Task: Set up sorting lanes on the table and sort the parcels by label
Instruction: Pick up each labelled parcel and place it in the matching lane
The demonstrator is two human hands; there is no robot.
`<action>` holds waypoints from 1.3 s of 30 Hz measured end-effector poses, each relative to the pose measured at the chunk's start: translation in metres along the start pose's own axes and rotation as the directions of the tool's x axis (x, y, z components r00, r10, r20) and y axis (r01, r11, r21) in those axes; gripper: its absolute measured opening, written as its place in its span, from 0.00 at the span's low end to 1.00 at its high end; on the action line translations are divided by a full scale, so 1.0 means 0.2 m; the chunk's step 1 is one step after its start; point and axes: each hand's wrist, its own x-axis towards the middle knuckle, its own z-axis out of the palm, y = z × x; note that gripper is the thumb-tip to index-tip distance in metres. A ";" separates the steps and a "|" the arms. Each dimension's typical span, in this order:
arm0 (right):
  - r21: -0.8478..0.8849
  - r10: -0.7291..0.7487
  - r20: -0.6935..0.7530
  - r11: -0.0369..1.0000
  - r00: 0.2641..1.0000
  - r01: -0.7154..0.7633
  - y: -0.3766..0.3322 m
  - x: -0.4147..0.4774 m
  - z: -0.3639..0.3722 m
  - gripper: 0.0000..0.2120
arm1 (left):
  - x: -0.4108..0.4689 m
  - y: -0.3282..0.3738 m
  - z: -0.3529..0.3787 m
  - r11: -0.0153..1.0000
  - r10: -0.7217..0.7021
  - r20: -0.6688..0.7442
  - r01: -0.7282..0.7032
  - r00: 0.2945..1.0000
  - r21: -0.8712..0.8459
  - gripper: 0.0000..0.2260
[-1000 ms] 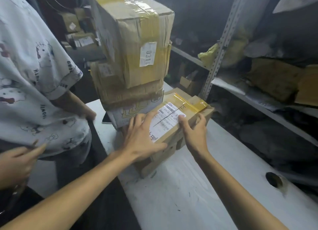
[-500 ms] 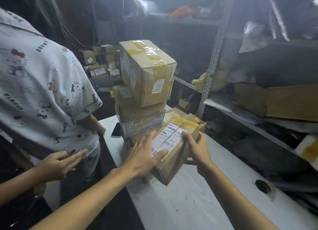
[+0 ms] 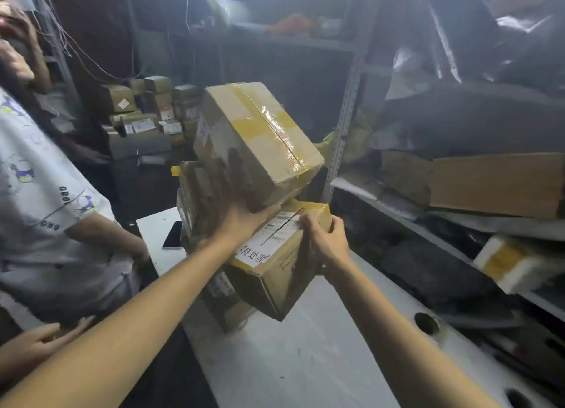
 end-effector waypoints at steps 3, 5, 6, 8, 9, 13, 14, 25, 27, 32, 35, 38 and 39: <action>-0.100 -0.057 -0.017 0.993 0.998 0.055 -0.03 -0.02 -0.05 0.41 | -0.03 0.01 0.01 1.000 -0.023 0.026 0.023 0.999 -0.015 0.25; -0.141 -0.091 -0.005 0.986 0.996 0.090 -0.07 -0.03 -0.06 0.41 | 0.02 -0.04 0.03 0.997 -0.072 0.022 0.073 0.997 -0.030 0.25; -0.157 -0.104 0.002 0.982 0.995 0.103 -0.08 -0.02 -0.05 0.40 | 0.03 -0.04 0.02 0.995 -0.090 0.004 0.090 0.996 -0.052 0.26; -0.183 -0.121 0.010 0.976 0.993 0.121 -0.11 0.00 -0.02 0.39 | 0.06 -0.05 -0.01 0.992 -0.093 -0.055 0.088 0.994 -0.090 0.27; -0.177 -0.113 0.025 0.977 0.993 0.116 -0.12 0.01 0.00 0.39 | 0.07 -0.05 -0.03 0.994 -0.080 -0.077 0.074 0.994 -0.081 0.28; -0.108 -0.089 0.040 0.990 0.995 0.093 -0.12 0.05 0.05 0.40 | 0.12 -0.06 -0.08 1.000 -0.004 -0.136 0.003 0.991 -0.009 0.24; -0.092 -0.081 0.047 0.992 0.996 0.085 -0.11 0.05 0.07 0.40 | 0.13 -0.07 -0.07 1.000 -0.010 -0.136 0.009 0.991 -0.010 0.16; -0.076 -0.101 0.083 0.991 0.991 0.107 -0.10 0.13 0.10 0.38 | 0.18 -0.09 -0.06 0.998 0.067 -0.159 -0.065 0.985 0.020 0.14; -0.079 -0.115 0.088 0.989 0.989 0.122 -0.11 0.14 0.11 0.38 | 0.20 -0.12 -0.08 0.993 0.098 -0.209 -0.083 0.973 0.079 0.23; -0.078 -0.133 0.081 0.987 0.988 0.139 -0.13 0.16 0.12 0.41 | 0.25 -0.19 -0.12 0.980 0.104 -0.287 -0.048 0.952 0.196 0.43; -0.086 -0.148 0.084 0.984 0.985 0.156 -0.15 0.16 0.12 0.41 | 0.27 -0.19 -0.10 0.995 0.048 -0.252 -0.024 0.967 0.098 0.38; -0.089 -0.168 0.071 0.981 0.983 0.174 -0.15 0.15 0.10 0.41 | 0.24 -0.16 -0.07 1.000 0.005 -0.225 -0.003 0.974 0.009 0.26; -0.087 -0.170 0.068 0.981 0.983 0.176 -0.15 0.14 0.09 0.41 | 0.23 -0.15 -0.06 1.000 -0.004 -0.220 0.003 0.976 -0.004 0.24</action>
